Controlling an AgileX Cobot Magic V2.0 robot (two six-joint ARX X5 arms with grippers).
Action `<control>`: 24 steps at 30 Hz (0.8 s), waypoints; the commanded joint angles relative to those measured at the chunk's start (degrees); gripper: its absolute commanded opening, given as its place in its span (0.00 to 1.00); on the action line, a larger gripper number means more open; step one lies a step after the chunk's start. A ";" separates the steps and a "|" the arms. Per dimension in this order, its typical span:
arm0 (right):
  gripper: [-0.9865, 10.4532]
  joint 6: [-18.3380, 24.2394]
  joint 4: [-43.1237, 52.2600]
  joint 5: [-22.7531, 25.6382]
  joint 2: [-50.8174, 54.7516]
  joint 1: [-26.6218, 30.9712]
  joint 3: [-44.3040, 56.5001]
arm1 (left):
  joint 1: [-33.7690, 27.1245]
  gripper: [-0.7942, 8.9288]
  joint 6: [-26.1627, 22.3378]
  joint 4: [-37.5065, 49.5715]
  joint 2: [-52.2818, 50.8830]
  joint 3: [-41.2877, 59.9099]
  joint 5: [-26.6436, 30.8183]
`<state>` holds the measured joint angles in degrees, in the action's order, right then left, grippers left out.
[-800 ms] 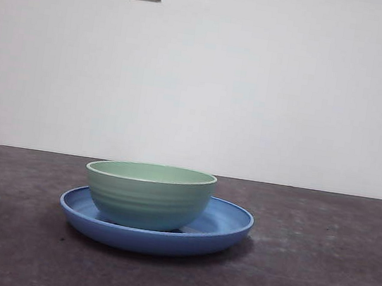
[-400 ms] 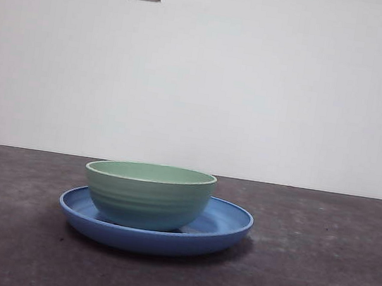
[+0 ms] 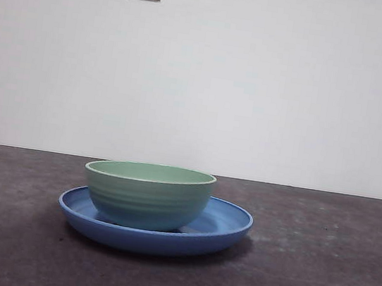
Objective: Place the green bowl on the blue plate
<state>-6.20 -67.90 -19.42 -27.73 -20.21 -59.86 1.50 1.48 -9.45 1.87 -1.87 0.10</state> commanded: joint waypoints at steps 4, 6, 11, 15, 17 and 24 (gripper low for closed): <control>0.10 0.22 0.59 -0.04 -0.13 -0.28 -0.98 | -0.42 0.11 -1.73 -1.49 -1.70 1.22 0.20; 0.10 0.22 0.61 -0.04 -0.13 -0.28 -0.98 | -0.42 0.11 -2.49 -1.49 -1.70 1.22 0.20; 0.10 0.22 0.61 -0.02 -0.13 -0.28 -0.98 | -0.42 0.11 -2.75 -1.49 -1.70 1.22 0.20; 0.10 0.22 0.61 -0.04 -0.13 -0.28 -0.98 | -0.42 0.11 -2.71 -1.42 -1.70 1.22 0.17; 0.10 0.22 0.61 -0.04 -0.13 -0.28 -0.98 | -0.42 0.11 -2.71 -1.42 -1.68 1.20 0.17; 0.10 0.22 0.61 -0.04 -0.13 -0.28 -0.98 | -0.42 0.11 -2.71 -1.42 -1.68 1.20 0.17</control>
<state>-6.20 -67.90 -19.42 -27.73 -20.21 -59.86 1.21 -0.58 -10.48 0.25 -1.85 0.16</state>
